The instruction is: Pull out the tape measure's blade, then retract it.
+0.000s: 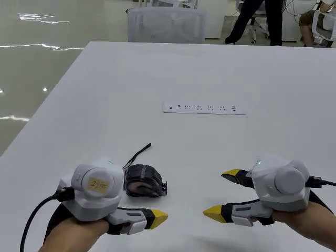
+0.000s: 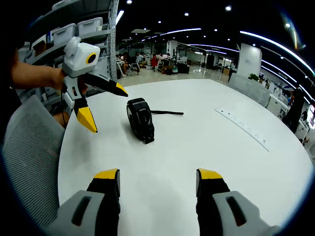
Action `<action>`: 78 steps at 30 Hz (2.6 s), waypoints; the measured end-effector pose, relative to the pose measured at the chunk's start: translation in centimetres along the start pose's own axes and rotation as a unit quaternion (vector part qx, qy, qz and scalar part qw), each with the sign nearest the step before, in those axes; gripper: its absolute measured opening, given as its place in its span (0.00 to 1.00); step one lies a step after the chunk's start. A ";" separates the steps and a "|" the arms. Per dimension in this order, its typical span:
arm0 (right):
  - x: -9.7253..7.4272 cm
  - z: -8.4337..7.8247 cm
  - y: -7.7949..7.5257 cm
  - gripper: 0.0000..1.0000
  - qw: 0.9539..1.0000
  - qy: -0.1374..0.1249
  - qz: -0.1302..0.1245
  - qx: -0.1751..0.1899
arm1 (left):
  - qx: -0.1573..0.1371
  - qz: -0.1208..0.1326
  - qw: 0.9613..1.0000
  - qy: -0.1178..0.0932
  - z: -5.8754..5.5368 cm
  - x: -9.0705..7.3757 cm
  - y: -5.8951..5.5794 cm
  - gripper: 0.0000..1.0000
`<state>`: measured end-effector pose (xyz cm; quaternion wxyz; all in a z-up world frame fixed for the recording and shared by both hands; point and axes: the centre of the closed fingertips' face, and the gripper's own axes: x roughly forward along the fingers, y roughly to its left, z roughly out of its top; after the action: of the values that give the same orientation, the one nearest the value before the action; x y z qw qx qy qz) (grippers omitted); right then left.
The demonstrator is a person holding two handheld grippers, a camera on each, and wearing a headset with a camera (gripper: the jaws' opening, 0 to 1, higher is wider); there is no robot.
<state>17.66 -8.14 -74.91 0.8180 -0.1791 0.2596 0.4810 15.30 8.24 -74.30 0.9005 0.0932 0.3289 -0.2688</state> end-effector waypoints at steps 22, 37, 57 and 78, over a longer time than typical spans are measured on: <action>-4.9 -2.5 -0.5 0.80 0.999 -0.020 -0.028 0.006 | 0.036 -0.029 0.998 -0.036 -0.1 -3.1 0.3 0.99; -6.6 -3.0 -1.0 0.84 0.998 -0.037 -0.043 0.026 | 0.039 -0.038 0.998 -0.038 -1.6 -4.3 0.9 0.99; -6.7 -2.0 0.0 0.85 0.998 -0.047 -0.040 0.019 | 0.034 -0.034 0.997 -0.060 -1.3 -5.3 1.6 0.99; -6.5 -1.4 0.2 0.85 0.998 -0.051 -0.040 0.021 | 0.039 -0.040 0.997 -0.053 -1.4 -5.2 1.3 0.99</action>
<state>14.49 -13.32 -72.20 0.8523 -0.1474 0.2200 0.4511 11.88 11.97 -72.09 0.9009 0.1008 0.2729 -0.3221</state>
